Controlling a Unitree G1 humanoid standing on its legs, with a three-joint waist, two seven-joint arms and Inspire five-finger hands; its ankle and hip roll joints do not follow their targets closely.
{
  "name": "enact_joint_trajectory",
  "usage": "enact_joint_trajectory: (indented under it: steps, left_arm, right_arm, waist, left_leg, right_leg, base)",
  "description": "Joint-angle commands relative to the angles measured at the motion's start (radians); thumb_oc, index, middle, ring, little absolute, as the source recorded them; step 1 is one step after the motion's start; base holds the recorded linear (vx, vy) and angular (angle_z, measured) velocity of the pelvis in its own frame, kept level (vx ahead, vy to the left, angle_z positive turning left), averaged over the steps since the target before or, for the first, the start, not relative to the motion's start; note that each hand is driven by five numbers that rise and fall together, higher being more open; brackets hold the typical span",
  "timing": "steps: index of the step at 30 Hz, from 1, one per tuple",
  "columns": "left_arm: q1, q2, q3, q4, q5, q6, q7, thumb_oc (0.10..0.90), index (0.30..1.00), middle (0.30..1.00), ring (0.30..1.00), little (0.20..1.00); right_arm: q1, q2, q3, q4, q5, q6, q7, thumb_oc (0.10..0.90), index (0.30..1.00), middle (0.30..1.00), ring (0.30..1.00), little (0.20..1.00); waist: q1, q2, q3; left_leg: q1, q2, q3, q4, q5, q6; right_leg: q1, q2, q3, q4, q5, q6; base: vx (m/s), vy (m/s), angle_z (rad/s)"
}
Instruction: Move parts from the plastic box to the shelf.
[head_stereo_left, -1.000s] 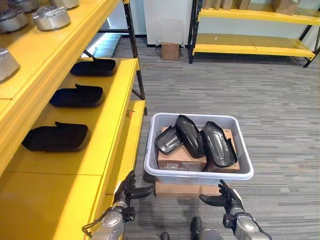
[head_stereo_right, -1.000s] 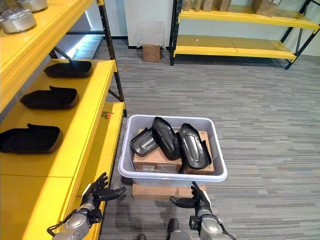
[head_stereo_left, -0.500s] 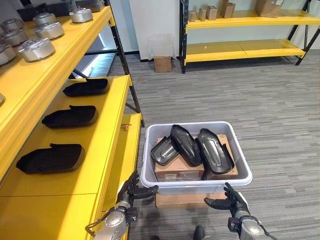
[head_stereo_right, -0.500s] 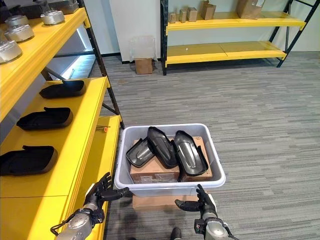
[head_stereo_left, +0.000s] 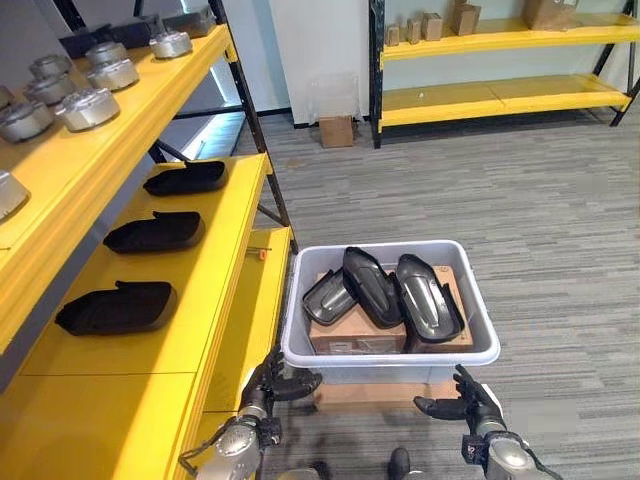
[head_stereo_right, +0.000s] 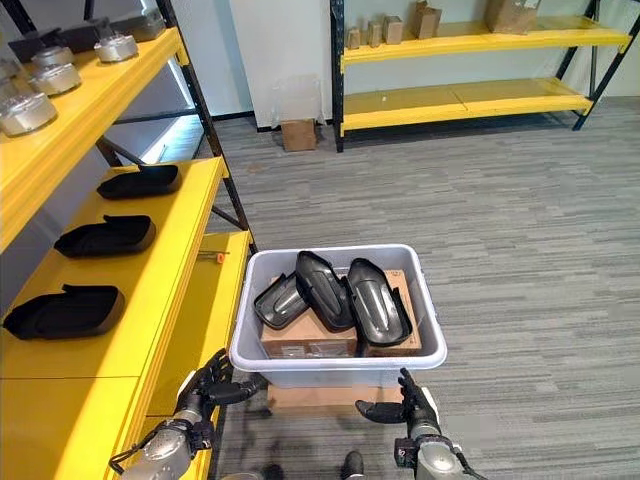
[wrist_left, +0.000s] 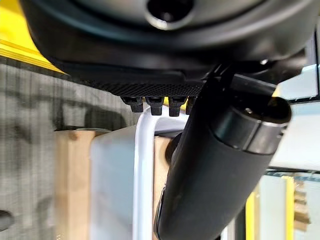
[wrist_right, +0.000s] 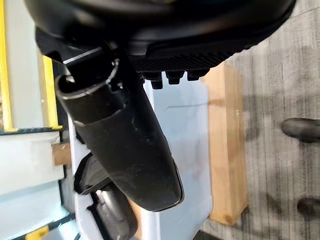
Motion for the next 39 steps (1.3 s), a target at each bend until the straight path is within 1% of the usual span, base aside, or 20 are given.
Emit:
enact_joint_trajectory:
  steps: [1,3,4,5,7,8,11,12,14,15,16,18,19,20,21,22,25,28,32,39]
  left_arm:
    - [-0.066,0.047,0.033,-0.076,0.013,-0.071,-0.003,0.9,1.0,1.0,1.0,1.0]
    - [-0.061,0.061,0.03,-0.079,0.016,-0.067,-0.006,0.9,1.0,1.0,1.0,1.0]
    - [-0.061,0.061,0.03,-0.08,0.016,-0.067,-0.006,0.9,1.0,1.0,1.0,1.0]
    - [-0.057,0.07,0.033,-0.083,0.013,-0.063,-0.005,0.9,1.0,1.0,1.0,1.0]
    - [-0.057,0.076,0.037,-0.083,0.012,-0.062,-0.004,0.9,1.0,1.0,1.0,1.0]
    - [-0.061,0.088,0.04,-0.087,0.006,-0.063,0.0,0.9,1.0,1.0,1.0,1.0]
    - [-0.063,0.096,0.045,-0.089,0.003,-0.066,0.001,0.9,1.0,1.0,1.0,1.0]
    - [-0.062,0.1,0.048,-0.087,0.001,-0.069,0.006,0.9,1.0,1.0,1.0,1.0]
    - [-0.063,0.105,0.048,-0.084,-0.005,-0.07,0.009,0.9,1.0,1.0,1.0,1.0]
    - [-0.064,0.107,0.048,-0.085,-0.005,-0.071,0.012,0.9,1.0,1.0,1.0,1.0]
    - [-0.062,0.107,0.047,-0.087,-0.005,-0.069,0.014,0.9,1.0,1.0,1.0,1.0]
    - [-0.061,0.108,0.046,-0.081,-0.001,-0.069,0.021,0.9,1.0,1.0,1.0,1.0]
    - [-0.062,0.105,0.055,-0.074,-0.003,-0.072,0.021,0.9,1.0,1.0,1.0,1.0]
    - [-0.06,0.105,0.06,-0.073,-0.003,-0.073,0.02,0.9,1.0,1.0,1.0,1.0]
    - [-0.06,0.105,0.06,-0.073,-0.003,-0.073,0.02,0.9,1.0,1.0,1.0,1.0]
    - [-0.057,0.101,0.067,-0.072,-0.001,-0.073,0.017,0.9,1.0,1.0,1.0,1.0]
    - [-0.052,0.093,0.073,-0.072,-0.01,-0.075,0.017,0.9,1.0,1.0,1.0,1.0]
    - [-0.052,0.084,0.071,-0.062,-0.014,-0.073,0.016,0.9,1.0,1.0,1.0,1.0]
    - [-0.04,0.071,0.063,-0.052,-0.012,-0.067,0.009,0.9,1.0,1.0,1.0,1.0]
    - [-0.029,0.065,0.071,-0.05,-0.017,-0.065,0.011,0.9,1.0,1.0,1.0,1.0]
  right_arm:
    - [-0.055,0.01,-0.008,-0.076,0.001,-0.067,0.009,0.9,1.0,1.0,1.0,1.0]
    - [-0.048,0.023,-0.004,-0.073,-0.003,-0.063,0.017,0.9,1.0,1.0,1.0,1.0]
    - [-0.048,0.023,-0.004,-0.073,-0.003,-0.063,0.017,0.9,1.0,1.0,1.0,1.0]
    - [-0.048,0.027,0.0,-0.069,-0.005,-0.059,0.02,0.9,1.0,1.0,1.0,1.0]
    - [-0.049,0.031,-0.001,-0.069,-0.004,-0.056,0.021,0.9,1.0,1.0,1.0,1.0]
    - [-0.057,0.033,-0.001,-0.075,0.002,-0.059,0.024,0.9,1.0,1.0,1.0,1.0]
    - [-0.057,0.035,-0.004,-0.078,0.005,-0.06,0.026,0.9,1.0,1.0,1.0,1.0]
    - [-0.058,0.036,-0.005,-0.085,0.007,-0.062,0.024,0.9,1.0,1.0,1.0,1.0]
    - [-0.057,0.041,-0.008,-0.09,0.001,-0.062,0.023,0.9,1.0,1.0,1.0,1.0]
    - [-0.057,0.042,-0.01,-0.092,-0.006,-0.06,0.021,0.9,1.0,1.0,1.0,1.0]
    - [-0.056,0.045,-0.011,-0.093,-0.01,-0.059,0.018,0.9,1.0,1.0,1.0,1.0]
    - [-0.051,0.051,-0.011,-0.098,-0.015,-0.058,0.015,0.9,1.0,1.0,1.0,1.0]
    - [-0.057,0.053,-0.01,-0.093,-0.017,-0.056,0.018,0.9,1.0,1.0,1.0,1.0]
    - [-0.058,0.053,-0.01,-0.092,-0.019,-0.056,0.017,0.9,1.0,1.0,1.0,1.0]
    - [-0.058,0.053,-0.01,-0.092,-0.019,-0.056,0.017,0.9,1.0,1.0,1.0,1.0]
    - [-0.059,0.051,-0.011,-0.088,-0.022,-0.055,0.019,0.9,1.0,1.0,1.0,1.0]
    - [-0.053,0.039,-0.015,-0.093,-0.025,-0.054,0.018,0.9,1.0,1.0,1.0,1.0]
    - [-0.053,0.028,-0.015,-0.092,-0.02,-0.055,0.013,0.9,1.0,1.0,1.0,1.0]
    - [-0.042,0.016,-0.015,-0.095,-0.013,-0.054,0.015,0.9,1.0,1.0,1.0,1.0]
    - [-0.05,0.0,-0.006,-0.107,-0.036,-0.05,0.013,0.9,1.0,1.0,1.0,1.0]
  waist:
    - [0.009,-0.038,-0.018]
    - [0.011,-0.037,-0.019]
    - [0.012,-0.037,-0.019]
    - [0.01,-0.039,-0.01]
    - [0.008,-0.042,-0.004]
    - [0.004,-0.043,0.013]
    - [0.003,-0.038,0.014]
    - [0.007,-0.032,0.013]
    - [0.022,-0.019,0.006]
    - [0.028,-0.019,0.0]
    - [0.027,-0.024,-0.002]
    - [0.023,-0.042,-0.013]
    - [0.032,-0.062,-0.026]
    - [0.037,-0.068,-0.031]
    - [0.036,-0.068,-0.032]
    - [0.04,-0.073,-0.041]
    - [0.037,-0.076,-0.053]
    - [0.034,-0.074,-0.048]
    - [0.031,-0.066,-0.047]
    - [0.031,-0.057,-0.051]
  left_leg:
    - [-0.022,0.019,0.016,0.043,-0.027,-0.063]
    - [0.004,0.022,0.018,-0.005,-0.02,-0.041]
    - [0.005,0.022,0.019,-0.006,-0.019,-0.041]
    - [0.011,0.023,0.025,-0.019,-0.016,-0.028]
    - [0.006,0.025,0.029,-0.012,-0.018,-0.025]
    - [-0.011,0.031,0.025,0.004,-0.018,-0.02]
    - [-0.036,0.034,0.017,0.016,-0.018,-0.015]
    - [-0.04,0.043,0.019,0.016,-0.02,-0.016]
    - [-0.044,0.07,0.027,0.016,-0.024,-0.027]
    - [-0.05,0.077,0.024,0.019,-0.025,-0.033]
    - [-0.052,0.077,0.021,0.026,-0.029,-0.036]
    - [-0.063,0.076,0.017,0.035,-0.033,-0.047]
    - [-0.06,0.094,0.033,0.031,-0.027,-0.064]
    - [-0.06,0.1,0.04,0.029,-0.021,-0.071]
    - [-0.061,0.1,0.039,0.029,-0.02,-0.071]
    - [-0.064,0.114,0.044,0.026,-0.01,-0.082]
    - [-0.056,0.15,0.036,0.003,0.019,-0.113]
    - [-0.039,0.176,0.027,-0.021,0.038,-0.13]
    - [-0.018,0.197,0.023,-0.056,0.059,-0.145]
    - [0.003,0.201,0.032,-0.073,0.059,-0.151]
  right_leg:
    - [0.118,-0.018,0.015,0.02,-0.156,0.069]
    - [0.098,-0.021,0.026,0.077,-0.167,0.076]
    - [0.096,-0.021,0.027,0.079,-0.168,0.077]
    - [0.065,-0.018,0.037,0.13,-0.174,0.09]
    - [0.041,-0.017,0.044,0.16,-0.174,0.096]
    - [-0.002,-0.007,0.058,0.21,-0.174,0.11]
    - [-0.021,-0.013,0.079,0.25,-0.185,0.117]
    - [-0.014,-0.039,0.075,0.246,-0.185,0.113]
    - [0.03,-0.135,0.044,0.204,-0.157,0.103]
    - [0.043,-0.19,0.044,0.187,-0.106,0.111]
    - [0.057,-0.224,0.056,0.171,-0.058,0.121]
    - [0.083,-0.266,0.111,0.121,0.011,0.148]
    - [0.106,-0.251,0.079,0.056,-0.026,0.175]
    - [0.11,-0.25,0.054,0.043,-0.028,0.19]
    - [0.11,-0.25,0.053,0.042,-0.028,0.19]
    - [0.125,-0.241,0.031,0.016,-0.045,0.198]
    - [0.154,-0.2,0.009,-0.038,-0.071,0.19]
    - [0.171,-0.167,-0.002,-0.05,-0.107,0.171]
    - [0.196,-0.14,-0.018,-0.074,-0.124,0.159]
    - [0.209,-0.135,-0.015,-0.092,-0.125,0.158]
  base:
    - [0.14,0.162,-0.33]
    - [0.11,0.148,-0.32]
    - [0.06,0.15,-0.23]
    - [0.01,0.076,-0.07]
    - [-0.02,0.08,-0.1]
    - [-0.05,0.056,-0.07]
    - [-0.06,0.001,-0.01]
    - [-0.03,-0.069,0.03]
    - [0.0,-0.129,0.06]
    - [0.02,-0.158,0.04]
    - [0.03,-0.187,0.02]
    - [0.03,-0.221,-0.04]
    - [0.02,-0.245,0.0]
    - [0.02,-0.18,-0.03]
    - [0.02,-0.146,-0.09]
    - [0.03,-0.146,-0.14]
    - [0.04,-0.203,-0.07]
    - [0.02,-0.16,0.08]
    - [0.03,-0.089,-0.03]
    - [0.02,-0.018,0.03]
